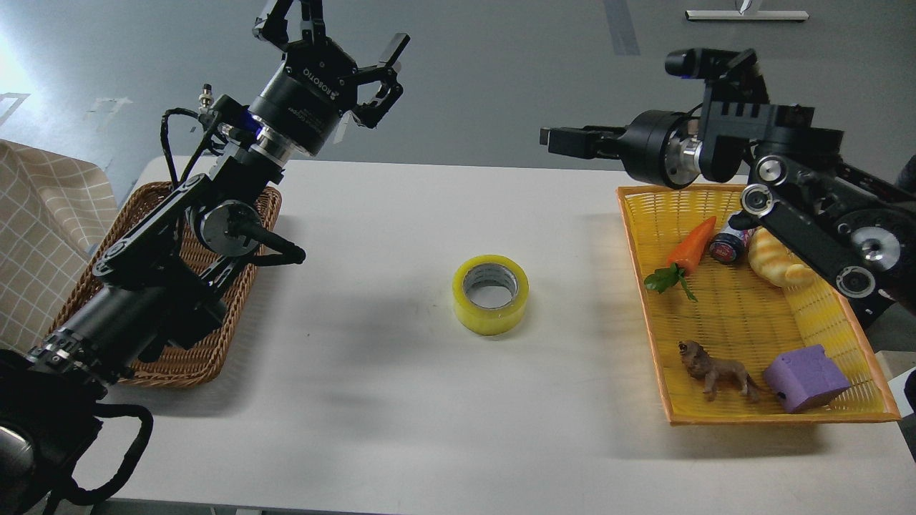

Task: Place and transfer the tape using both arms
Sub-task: 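Release the tape and retract the right arm back over the tray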

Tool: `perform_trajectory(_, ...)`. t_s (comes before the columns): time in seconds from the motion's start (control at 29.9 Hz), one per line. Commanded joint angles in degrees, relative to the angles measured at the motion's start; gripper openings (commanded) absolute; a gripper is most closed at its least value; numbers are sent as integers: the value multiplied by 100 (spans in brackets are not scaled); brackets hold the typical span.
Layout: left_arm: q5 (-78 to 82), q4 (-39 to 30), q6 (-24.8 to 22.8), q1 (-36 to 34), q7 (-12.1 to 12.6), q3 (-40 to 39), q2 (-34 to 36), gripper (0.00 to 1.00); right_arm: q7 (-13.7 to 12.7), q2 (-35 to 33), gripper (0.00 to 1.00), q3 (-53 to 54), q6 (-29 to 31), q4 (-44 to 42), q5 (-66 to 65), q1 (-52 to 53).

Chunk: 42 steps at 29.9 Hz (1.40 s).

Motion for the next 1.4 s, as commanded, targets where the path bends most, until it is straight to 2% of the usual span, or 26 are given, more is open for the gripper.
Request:
perform_trajectory(0.0, 8, 17, 0, -21, 9, 0, 7, 98, 18, -155, 97, 1058, 0, 297, 408, -243)
perform_trajectory(0.2, 8, 43, 0, -21, 9, 0, 59, 98, 80, -23, 99, 3028, 0, 456, 1225, -1025)
perform_trajectory(0.4, 8, 52, 0, -65, 9, 0, 77, 98, 80, 337, 99, 4234, 0, 369, 2490, -1465)
perform_trajectory(0.7, 17, 52, 0, -91, 17, 0, 121, 98, 62, 714, 99, 4657, 0, 79, 4802, -1659)
perform_trajectory(1.07, 52, 52, 0, -91, 9, 8, 130, 98, 1, 1558, 99, 4842, 0, -255, 6148, -1659)
perform_trajectory(1.37, 465, 52, 0, -83, -18, -9, 112, 98, 9, 2297, 99, 5273, -242, -642, 6448, -1808)
